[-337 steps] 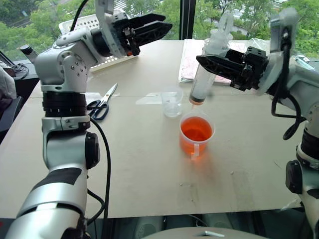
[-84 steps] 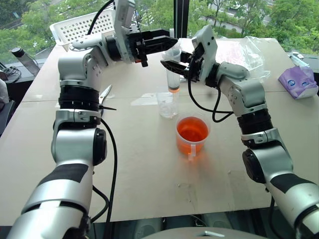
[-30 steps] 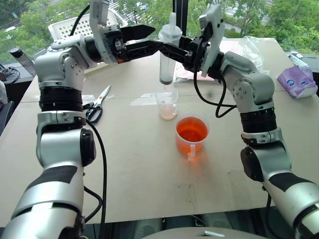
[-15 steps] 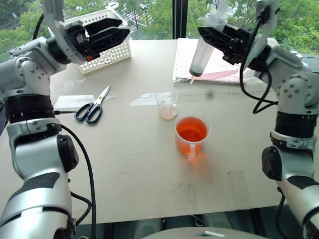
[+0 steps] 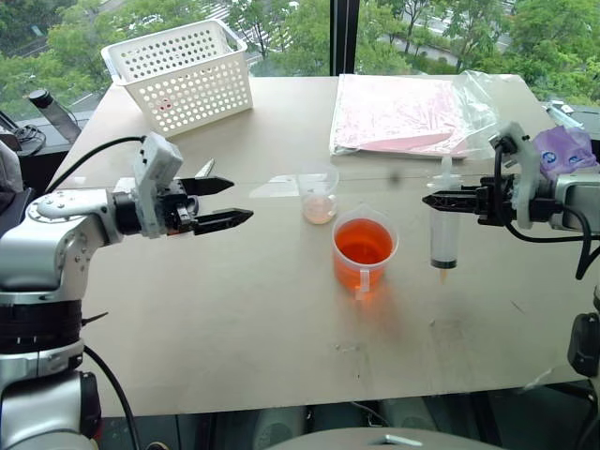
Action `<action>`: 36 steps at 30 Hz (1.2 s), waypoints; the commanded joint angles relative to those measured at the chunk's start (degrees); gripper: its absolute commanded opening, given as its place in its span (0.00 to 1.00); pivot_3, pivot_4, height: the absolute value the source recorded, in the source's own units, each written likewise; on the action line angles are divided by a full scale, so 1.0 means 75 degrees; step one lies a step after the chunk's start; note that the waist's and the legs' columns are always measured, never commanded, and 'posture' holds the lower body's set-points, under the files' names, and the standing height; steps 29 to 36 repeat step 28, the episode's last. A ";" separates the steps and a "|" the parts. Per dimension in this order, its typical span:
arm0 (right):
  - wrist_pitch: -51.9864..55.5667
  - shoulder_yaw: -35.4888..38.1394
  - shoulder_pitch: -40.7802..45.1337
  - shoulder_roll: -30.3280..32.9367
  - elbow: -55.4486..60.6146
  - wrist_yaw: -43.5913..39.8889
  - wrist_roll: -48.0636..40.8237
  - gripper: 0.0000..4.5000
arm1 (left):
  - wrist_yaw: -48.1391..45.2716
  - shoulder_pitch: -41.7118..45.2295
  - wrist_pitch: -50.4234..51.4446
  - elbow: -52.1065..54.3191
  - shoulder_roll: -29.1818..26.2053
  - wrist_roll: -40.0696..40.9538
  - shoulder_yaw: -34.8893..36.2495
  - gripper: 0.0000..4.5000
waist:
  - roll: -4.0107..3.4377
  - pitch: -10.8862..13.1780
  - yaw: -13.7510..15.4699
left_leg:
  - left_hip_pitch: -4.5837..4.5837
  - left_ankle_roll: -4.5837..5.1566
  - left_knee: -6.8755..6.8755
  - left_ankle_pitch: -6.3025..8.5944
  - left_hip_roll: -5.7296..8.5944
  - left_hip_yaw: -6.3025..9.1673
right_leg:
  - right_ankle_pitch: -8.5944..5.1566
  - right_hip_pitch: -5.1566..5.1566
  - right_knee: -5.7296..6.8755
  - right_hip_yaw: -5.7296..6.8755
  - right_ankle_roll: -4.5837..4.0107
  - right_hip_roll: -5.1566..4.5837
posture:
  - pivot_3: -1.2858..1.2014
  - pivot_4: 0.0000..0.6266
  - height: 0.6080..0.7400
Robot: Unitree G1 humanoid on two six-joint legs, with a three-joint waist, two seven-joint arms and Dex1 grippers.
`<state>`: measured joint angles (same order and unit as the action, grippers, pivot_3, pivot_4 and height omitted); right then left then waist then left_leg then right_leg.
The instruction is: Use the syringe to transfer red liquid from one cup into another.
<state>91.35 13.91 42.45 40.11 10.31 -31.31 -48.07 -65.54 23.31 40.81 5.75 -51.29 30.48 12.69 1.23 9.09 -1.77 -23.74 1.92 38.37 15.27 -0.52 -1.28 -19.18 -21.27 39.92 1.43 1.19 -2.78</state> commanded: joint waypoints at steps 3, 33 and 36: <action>-0.0970 -0.0632 -0.0318 0.0001 0.0121 -0.0046 0.0443 0.79 | 0.0829 -0.0603 -0.0645 0.0874 0.0508 -0.0378 -0.0365 1.00 | 0.0000 0.0000 0.0067 | -0.0010 -0.0003 0.0000 -0.0002 0.0000 -0.0004 | 0.0000 -0.0003 -0.0009 -0.0001 0.0001 0.0000 | 0.52 0.24 1.00; -0.9967 0.1512 -0.7214 0.0118 -0.0336 -0.5003 0.1986 0.99 | 0.1706 -0.3605 -0.1386 0.2322 0.0946 -0.0140 0.0050 1.00 | -0.0009 -0.0004 0.0180 | 0.0250 0.0050 -0.0027 0.0033 -0.0001 0.0009 | 0.0001 0.0252 -0.0045 0.0008 -0.0010 -0.0009 | 0.52 0.24 1.00; -0.9967 0.1512 -0.7214 0.0118 -0.0336 -0.5003 0.1986 0.99 | 0.1706 -0.3605 -0.1386 0.2322 0.0946 -0.0140 0.0050 1.00 | -0.0009 -0.0004 0.0180 | 0.0250 0.0050 -0.0027 0.0033 -0.0001 0.0009 | 0.0001 0.0252 -0.0045 0.0008 -0.0010 -0.0009 | 0.52 0.24 1.00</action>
